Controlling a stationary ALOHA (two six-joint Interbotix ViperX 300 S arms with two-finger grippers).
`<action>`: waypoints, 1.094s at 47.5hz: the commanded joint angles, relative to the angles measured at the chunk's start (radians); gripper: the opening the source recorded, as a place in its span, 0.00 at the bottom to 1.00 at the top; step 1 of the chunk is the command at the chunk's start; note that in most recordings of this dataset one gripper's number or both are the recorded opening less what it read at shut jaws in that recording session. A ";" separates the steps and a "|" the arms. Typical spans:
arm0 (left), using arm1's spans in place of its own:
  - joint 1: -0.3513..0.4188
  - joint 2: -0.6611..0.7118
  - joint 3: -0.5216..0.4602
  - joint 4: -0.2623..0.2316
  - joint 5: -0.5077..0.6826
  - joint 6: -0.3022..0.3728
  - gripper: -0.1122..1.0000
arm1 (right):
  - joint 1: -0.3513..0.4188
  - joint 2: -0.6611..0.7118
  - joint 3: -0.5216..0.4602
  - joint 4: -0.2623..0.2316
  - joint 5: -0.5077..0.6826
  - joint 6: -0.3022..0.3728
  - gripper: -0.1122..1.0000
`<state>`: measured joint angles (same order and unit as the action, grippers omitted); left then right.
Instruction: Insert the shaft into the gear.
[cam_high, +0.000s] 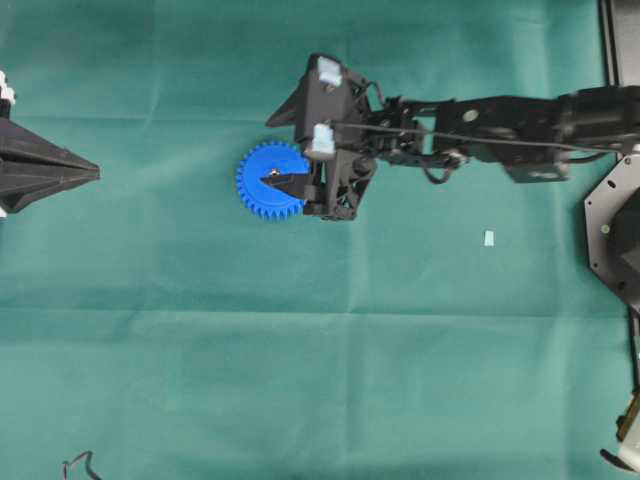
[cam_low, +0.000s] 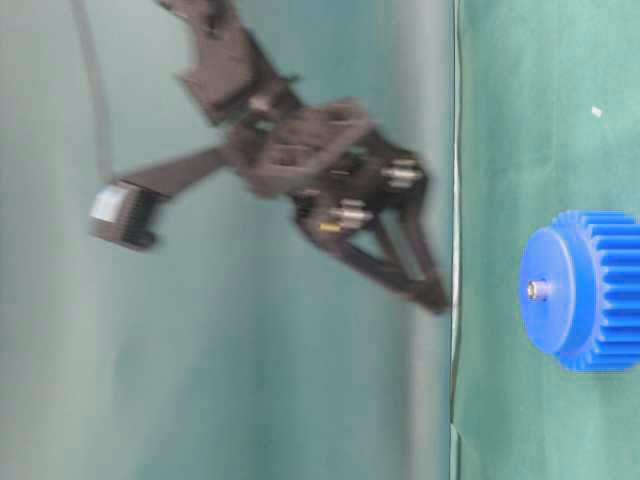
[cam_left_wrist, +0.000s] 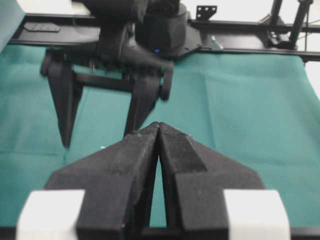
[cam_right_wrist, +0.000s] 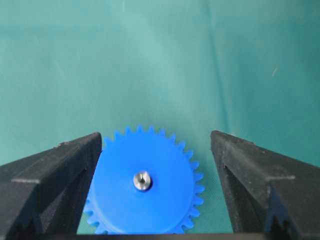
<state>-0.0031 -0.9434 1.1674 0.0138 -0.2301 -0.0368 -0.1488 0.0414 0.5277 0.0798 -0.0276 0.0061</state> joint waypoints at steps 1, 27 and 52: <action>-0.002 0.003 -0.026 0.002 -0.003 -0.002 0.10 | 0.002 -0.075 -0.017 -0.002 0.017 -0.002 0.90; -0.002 0.000 -0.026 0.002 0.003 -0.002 0.10 | 0.002 -0.431 0.221 -0.002 0.012 0.003 0.90; -0.002 0.000 -0.025 0.003 0.006 0.002 0.10 | 0.003 -0.741 0.454 0.003 -0.003 0.005 0.89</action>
<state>-0.0031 -0.9480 1.1689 0.0138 -0.2178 -0.0368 -0.1473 -0.6796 0.9787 0.0813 -0.0138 0.0092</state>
